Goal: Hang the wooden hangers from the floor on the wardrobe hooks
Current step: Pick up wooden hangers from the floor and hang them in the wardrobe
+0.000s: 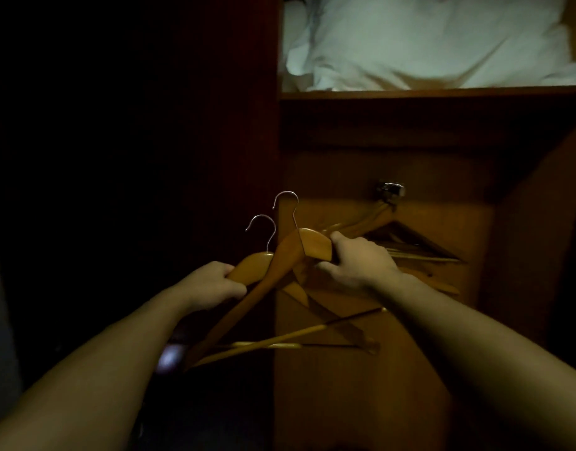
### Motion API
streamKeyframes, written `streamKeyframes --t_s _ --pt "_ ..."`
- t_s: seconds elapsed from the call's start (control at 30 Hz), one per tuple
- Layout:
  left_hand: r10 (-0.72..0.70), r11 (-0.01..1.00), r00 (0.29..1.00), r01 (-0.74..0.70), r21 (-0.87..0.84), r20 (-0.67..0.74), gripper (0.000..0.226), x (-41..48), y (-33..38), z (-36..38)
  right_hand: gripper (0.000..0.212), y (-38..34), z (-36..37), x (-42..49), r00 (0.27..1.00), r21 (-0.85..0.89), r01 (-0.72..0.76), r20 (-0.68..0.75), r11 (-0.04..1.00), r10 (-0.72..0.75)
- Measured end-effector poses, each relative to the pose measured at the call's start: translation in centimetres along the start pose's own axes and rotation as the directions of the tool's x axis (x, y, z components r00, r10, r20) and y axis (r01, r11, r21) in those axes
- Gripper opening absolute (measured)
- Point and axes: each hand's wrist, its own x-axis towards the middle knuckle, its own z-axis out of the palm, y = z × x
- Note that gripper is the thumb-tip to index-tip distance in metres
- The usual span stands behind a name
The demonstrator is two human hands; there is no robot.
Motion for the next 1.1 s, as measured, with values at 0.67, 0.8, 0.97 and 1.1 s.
streamKeyframes --t_s 0.67,0.8,0.97,1.1 --pt "0.243 0.97 0.922 -0.236 -0.062 0.303 0.013 19.0 12.0 13.1 0.051 21.2 -0.8 2.6 0.927 -0.048 -0.373 -0.056 0.927 0.37" --pt "0.236 0.972 0.923 -0.219 -0.089 0.303 0.033 22.7 13.5 13.8 0.048 23.6 -1.2 5.6 0.917 -0.051 -0.395 -0.08 0.917 0.391" --pt "0.262 0.964 0.906 -0.234 -0.123 0.332 0.031 27.0 14.4 15.1 0.046 26.3 -0.8 7.9 0.911 -0.034 -0.409 -0.083 0.912 0.405" --pt "0.255 0.967 0.899 -0.23 -0.109 0.356 0.023 29.2 14.8 16.4 0.046 28.8 -0.4 9.2 0.913 -0.021 -0.402 -0.085 0.915 0.399"
